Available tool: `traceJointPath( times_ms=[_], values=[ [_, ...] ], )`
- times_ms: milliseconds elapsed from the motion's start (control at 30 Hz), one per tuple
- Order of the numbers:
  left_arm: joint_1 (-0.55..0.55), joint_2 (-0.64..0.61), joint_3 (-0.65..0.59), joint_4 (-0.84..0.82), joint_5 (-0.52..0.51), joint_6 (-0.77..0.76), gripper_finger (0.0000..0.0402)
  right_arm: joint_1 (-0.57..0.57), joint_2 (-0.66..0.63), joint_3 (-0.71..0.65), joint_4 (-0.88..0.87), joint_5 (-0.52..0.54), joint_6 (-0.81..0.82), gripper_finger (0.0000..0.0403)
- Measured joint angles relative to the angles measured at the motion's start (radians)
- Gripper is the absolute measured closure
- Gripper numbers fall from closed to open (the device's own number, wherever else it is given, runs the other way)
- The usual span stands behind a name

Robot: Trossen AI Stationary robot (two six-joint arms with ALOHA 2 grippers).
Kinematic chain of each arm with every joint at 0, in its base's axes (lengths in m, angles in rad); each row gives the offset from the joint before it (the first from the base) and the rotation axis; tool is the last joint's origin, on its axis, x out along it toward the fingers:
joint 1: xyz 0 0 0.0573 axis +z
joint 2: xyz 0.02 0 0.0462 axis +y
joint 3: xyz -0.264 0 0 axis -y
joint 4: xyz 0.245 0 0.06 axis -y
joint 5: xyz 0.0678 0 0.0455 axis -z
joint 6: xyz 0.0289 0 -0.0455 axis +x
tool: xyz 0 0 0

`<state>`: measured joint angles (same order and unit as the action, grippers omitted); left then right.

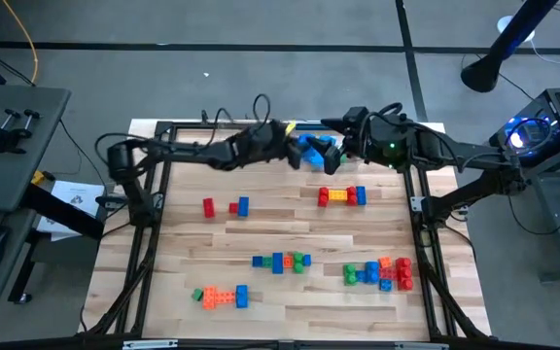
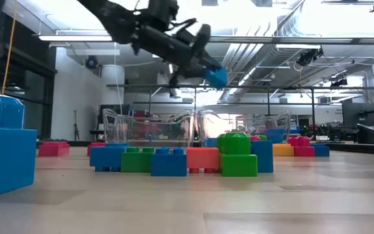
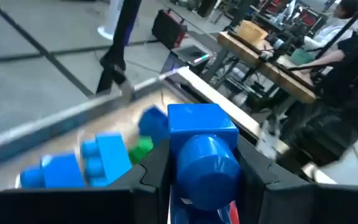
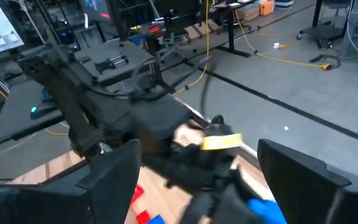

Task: Sort blocks by size
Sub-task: Put the blue lego piece into the right transparent bin, then put the red lego piece into the right transparent bin

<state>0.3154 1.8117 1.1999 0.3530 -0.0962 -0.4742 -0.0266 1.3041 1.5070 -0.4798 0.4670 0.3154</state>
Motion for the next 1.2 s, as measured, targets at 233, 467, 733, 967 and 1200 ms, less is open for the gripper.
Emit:
traceJointPath(
  times_ms=[233, 467, 733, 967, 1200],
  values=[
    [0.026, 0.136, 0.241, -0.136, 0.009, 0.191, 0.0218, -0.033, 0.0, 0.0, -0.004, 0.0, -0.043, 0.0084],
    [0.028, 0.151, 0.388, -0.436, 0.011, 0.325, 0.0146, -0.059, -0.002, 0.0, -0.054, -0.001, -0.045, 0.0084],
    [0.072, -0.083, 0.326, -0.874, 0.17, 0.301, 0.0149, -0.087, 0.027, 0.001, -0.544, 0.003, 0.378, 0.0084],
    [0.07, -0.479, -0.071, -0.57, 0.178, 0.186, 0.015, -0.081, 0.098, -0.18, -0.565, -0.121, 0.667, 0.0084],
    [0.032, -0.745, -0.325, -0.472, 0.18, 0.048, 0.015, -0.137, 0.269, -0.37, -0.327, -0.275, 0.859, 0.0084]
  ],
)
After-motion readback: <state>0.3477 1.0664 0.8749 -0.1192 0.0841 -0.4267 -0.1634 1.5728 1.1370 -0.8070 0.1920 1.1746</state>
